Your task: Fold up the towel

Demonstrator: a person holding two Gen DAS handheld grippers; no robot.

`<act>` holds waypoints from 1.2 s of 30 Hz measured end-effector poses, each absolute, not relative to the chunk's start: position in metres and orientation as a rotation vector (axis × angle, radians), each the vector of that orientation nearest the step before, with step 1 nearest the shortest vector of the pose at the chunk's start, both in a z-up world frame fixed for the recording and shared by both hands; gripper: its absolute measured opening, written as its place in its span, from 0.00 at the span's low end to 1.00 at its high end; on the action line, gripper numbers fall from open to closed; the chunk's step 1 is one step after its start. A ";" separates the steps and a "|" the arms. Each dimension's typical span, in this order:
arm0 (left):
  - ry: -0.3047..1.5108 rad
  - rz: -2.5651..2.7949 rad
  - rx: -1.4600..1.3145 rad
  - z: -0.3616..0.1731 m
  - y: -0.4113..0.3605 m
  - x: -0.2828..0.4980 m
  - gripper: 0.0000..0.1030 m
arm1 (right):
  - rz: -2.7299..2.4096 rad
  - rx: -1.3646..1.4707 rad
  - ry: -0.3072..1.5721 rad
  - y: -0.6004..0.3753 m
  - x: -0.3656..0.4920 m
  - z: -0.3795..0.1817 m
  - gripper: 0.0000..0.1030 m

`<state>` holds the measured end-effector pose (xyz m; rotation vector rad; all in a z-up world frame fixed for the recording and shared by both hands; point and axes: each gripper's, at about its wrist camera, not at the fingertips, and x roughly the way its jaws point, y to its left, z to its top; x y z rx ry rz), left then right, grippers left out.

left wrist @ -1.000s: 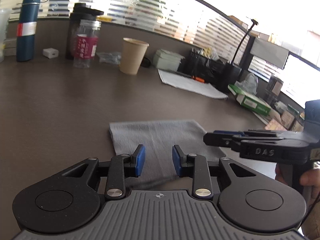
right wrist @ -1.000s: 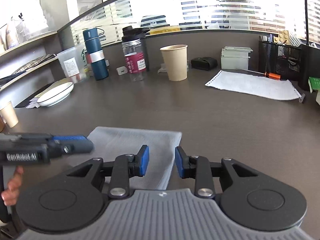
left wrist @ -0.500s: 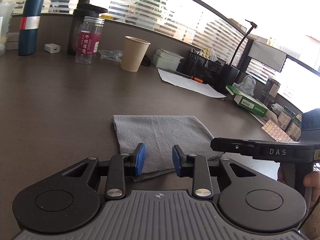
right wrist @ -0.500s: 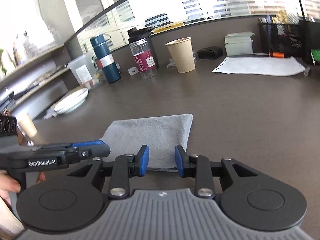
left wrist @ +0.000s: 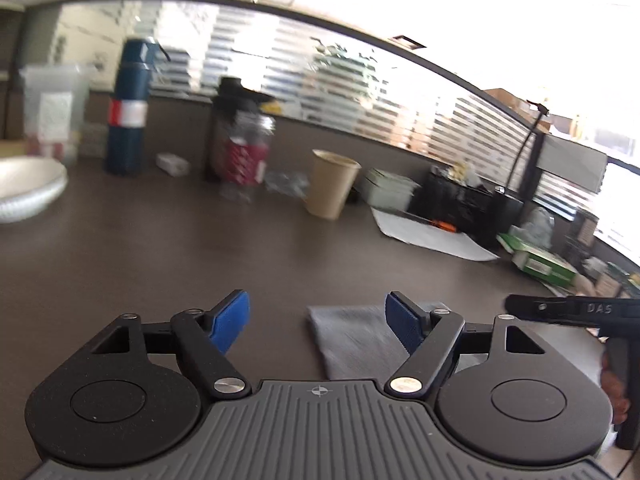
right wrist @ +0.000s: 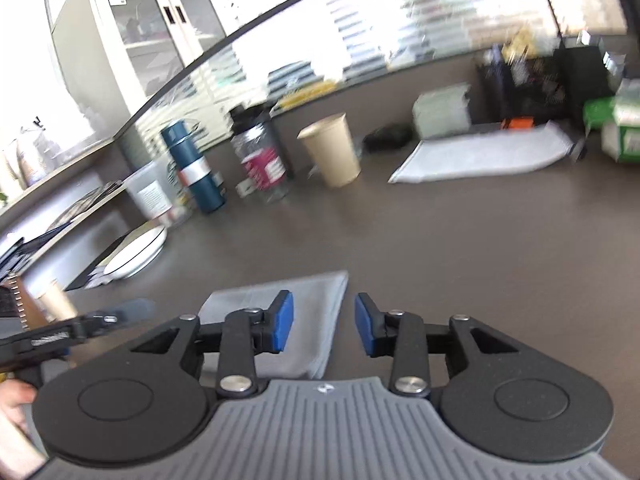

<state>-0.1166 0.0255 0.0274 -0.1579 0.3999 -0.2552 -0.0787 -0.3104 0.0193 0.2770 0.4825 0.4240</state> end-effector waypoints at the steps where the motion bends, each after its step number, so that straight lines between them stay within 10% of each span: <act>1: 0.384 -0.221 -0.145 0.031 0.027 -0.117 0.81 | 0.386 0.245 0.466 -0.308 -0.078 0.023 0.44; 12: 0.359 0.016 -0.105 0.046 0.034 -0.088 1.00 | 0.049 -0.089 0.311 -0.277 -0.071 0.025 0.98; 36: 0.682 0.093 -0.034 -0.001 0.025 0.011 1.00 | -0.019 0.021 0.616 -0.298 0.009 0.000 1.00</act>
